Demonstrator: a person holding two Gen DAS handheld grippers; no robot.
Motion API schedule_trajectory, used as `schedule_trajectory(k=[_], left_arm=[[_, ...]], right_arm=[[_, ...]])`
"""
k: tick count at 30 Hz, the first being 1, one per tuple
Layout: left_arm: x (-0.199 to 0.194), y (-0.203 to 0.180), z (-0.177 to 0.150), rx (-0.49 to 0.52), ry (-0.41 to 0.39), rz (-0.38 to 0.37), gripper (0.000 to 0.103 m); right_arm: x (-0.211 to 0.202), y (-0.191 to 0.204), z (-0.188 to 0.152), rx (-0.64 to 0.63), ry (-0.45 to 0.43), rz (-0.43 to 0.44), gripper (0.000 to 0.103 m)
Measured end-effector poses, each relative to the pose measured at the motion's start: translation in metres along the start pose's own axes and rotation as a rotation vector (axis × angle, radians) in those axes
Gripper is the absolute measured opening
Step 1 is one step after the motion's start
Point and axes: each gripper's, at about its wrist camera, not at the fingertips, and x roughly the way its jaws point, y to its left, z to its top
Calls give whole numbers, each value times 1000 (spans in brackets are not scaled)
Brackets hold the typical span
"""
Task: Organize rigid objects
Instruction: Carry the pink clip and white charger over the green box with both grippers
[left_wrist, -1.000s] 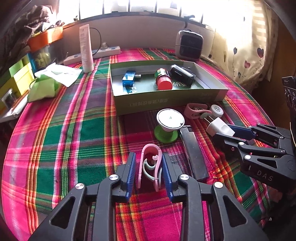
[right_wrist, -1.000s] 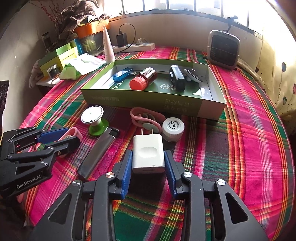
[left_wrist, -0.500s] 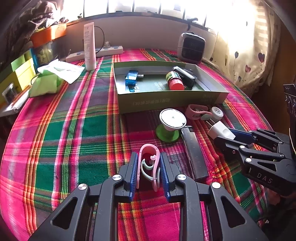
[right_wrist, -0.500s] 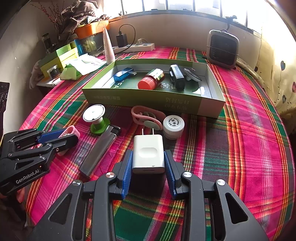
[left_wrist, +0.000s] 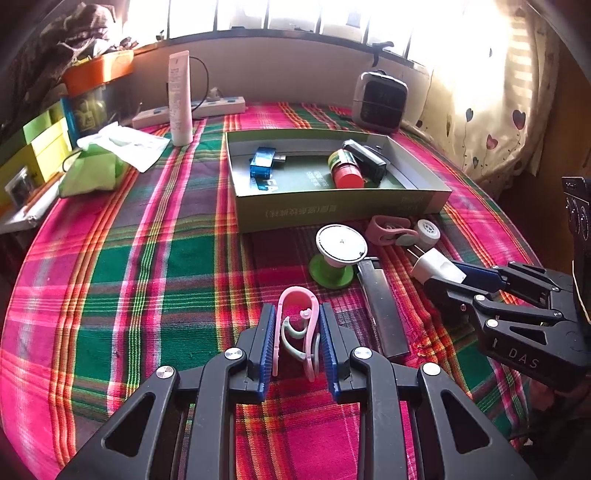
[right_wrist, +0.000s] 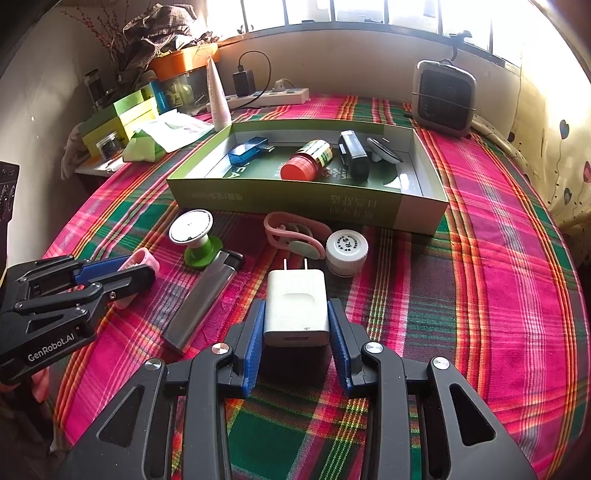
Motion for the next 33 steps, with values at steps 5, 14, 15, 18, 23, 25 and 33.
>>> schedule_trajectory(k=[5,14,15,18,23,25,33], left_arm=[[-6,-2,2,4,-14,0,22],[-12,1,7,4,-34,-1,22],[-13,1,8,4,-38,-1,22],[-17,1,10,3,-49,-5,22],[-21,2,16,-3,-61,-10,22],[-21,3,19,-6,-65,-15,22],[-20,3,36,-4,-83,-23,23]], right_arm=[[-4,0,0,-3,-11,5,35],[-11,0,2,-3,-30,2,35],[-12,0,2,-3,-34,2,35],[-15,-1,3,1,-42,1,35],[-21,-2,7,6,-58,1,35],[-23,-3,8,7,-64,0,35],[-28,-12,18,24,-85,-22,35]])
